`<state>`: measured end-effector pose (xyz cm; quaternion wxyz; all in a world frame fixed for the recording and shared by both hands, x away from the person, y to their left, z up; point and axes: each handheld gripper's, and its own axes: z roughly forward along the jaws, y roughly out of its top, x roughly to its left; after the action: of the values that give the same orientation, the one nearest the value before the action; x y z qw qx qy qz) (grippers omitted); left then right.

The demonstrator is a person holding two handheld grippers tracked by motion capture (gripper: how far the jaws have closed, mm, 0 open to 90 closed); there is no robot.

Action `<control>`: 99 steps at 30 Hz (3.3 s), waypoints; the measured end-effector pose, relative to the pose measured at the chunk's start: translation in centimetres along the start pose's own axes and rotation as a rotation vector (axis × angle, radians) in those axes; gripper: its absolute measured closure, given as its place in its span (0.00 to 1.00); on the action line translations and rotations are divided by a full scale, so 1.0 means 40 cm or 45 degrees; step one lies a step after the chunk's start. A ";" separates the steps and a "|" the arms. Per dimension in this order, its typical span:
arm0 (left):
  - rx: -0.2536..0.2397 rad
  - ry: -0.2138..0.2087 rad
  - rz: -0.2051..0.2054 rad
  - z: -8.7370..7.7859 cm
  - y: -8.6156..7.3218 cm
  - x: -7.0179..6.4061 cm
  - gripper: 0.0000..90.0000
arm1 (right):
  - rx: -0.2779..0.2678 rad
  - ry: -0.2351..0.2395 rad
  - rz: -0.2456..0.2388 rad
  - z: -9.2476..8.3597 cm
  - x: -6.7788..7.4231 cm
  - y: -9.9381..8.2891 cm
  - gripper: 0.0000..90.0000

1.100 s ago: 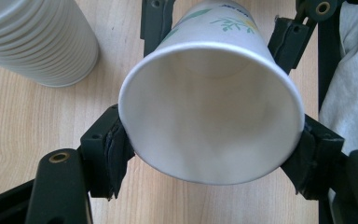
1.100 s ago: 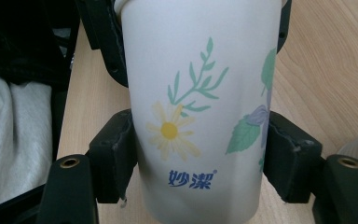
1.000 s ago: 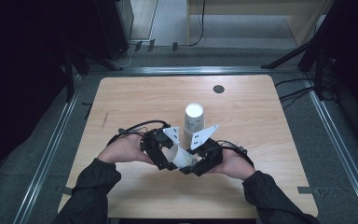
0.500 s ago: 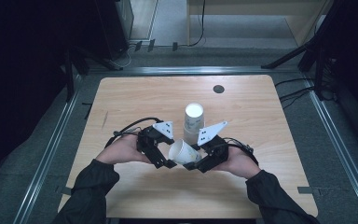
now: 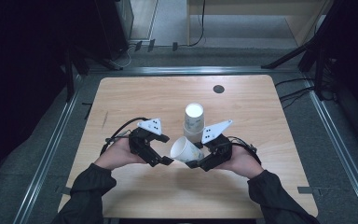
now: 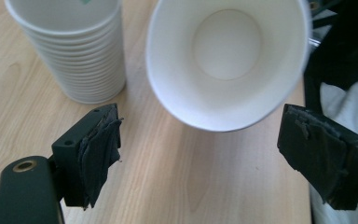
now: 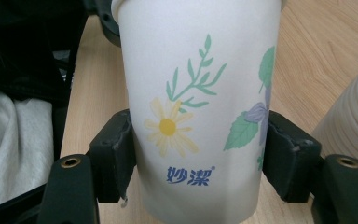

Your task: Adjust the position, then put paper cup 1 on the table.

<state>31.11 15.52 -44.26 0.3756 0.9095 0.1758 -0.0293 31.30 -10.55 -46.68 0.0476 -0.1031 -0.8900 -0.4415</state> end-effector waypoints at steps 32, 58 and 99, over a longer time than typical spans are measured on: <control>-0.257 -0.132 -0.025 0.055 0.013 -0.014 0.24 | -0.040 0.072 0.022 0.004 -0.003 0.001 0.37; -0.233 -0.093 -0.008 0.006 0.008 -0.005 0.28 | 0.045 0.030 0.023 0.013 -0.003 -0.014 0.25; 0.015 0.370 -0.257 -0.201 -0.142 0.159 0.28 | -0.056 -0.292 0.103 -0.084 -0.052 -0.092 0.22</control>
<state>34.49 26.69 -43.51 0.3362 0.8840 0.3184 0.0641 32.48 -15.69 -47.89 -0.0391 -0.1898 -0.8748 -0.4440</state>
